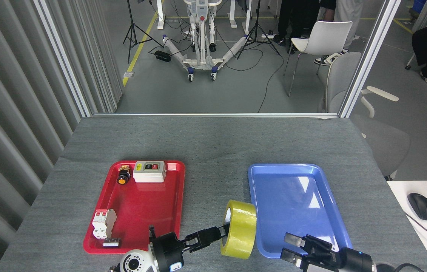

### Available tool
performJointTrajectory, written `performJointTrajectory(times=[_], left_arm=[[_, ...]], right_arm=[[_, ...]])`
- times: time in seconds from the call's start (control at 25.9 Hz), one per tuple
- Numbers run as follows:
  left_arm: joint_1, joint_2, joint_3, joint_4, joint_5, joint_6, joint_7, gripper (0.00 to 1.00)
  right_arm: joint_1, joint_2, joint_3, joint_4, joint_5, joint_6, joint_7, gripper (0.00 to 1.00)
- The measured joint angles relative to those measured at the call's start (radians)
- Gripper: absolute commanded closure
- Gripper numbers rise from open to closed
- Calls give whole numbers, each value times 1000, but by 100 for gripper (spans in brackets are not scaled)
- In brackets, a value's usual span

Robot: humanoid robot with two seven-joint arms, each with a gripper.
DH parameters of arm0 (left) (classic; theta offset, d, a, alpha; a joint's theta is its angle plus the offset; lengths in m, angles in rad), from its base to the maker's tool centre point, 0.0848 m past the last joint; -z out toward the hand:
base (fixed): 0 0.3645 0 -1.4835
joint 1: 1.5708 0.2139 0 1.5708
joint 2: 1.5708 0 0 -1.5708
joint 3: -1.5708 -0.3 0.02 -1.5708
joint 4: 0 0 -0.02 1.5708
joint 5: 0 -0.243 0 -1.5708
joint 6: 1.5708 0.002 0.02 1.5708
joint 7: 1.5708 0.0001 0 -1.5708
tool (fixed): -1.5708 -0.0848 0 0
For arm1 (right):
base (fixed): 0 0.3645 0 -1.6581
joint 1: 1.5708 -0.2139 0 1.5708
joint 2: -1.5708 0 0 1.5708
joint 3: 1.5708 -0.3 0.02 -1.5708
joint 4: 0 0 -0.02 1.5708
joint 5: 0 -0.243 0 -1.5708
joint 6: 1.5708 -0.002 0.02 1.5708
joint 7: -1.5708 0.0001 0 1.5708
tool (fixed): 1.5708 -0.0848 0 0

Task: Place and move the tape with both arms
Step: 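Reach the right gripper toward the tape held by the left gripper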

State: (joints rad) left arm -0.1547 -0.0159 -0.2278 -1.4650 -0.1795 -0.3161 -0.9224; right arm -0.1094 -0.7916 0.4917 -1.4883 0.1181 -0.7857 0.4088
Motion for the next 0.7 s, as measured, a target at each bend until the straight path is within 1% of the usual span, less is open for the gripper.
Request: performJointTrajectory(times=[0.27, 0.43, 0.58, 0.7], left_arm=[[5, 0, 1, -2, 0, -3, 0, 85], [8, 0, 1, -2, -1, -7, 2, 84], [9, 1, 2, -2, -2, -7, 2, 84], [9, 1, 2, -3, -3, -9, 3, 84]], right_arm=[[-98, 34, 69, -15, 35, 0, -4, 0], [-112, 39, 99, -37, 49, 0, 0, 0], [-113, 48, 119, -63, 98, 0, 5, 0], [-110, 63, 125, -77, 122, 0, 6, 0]])
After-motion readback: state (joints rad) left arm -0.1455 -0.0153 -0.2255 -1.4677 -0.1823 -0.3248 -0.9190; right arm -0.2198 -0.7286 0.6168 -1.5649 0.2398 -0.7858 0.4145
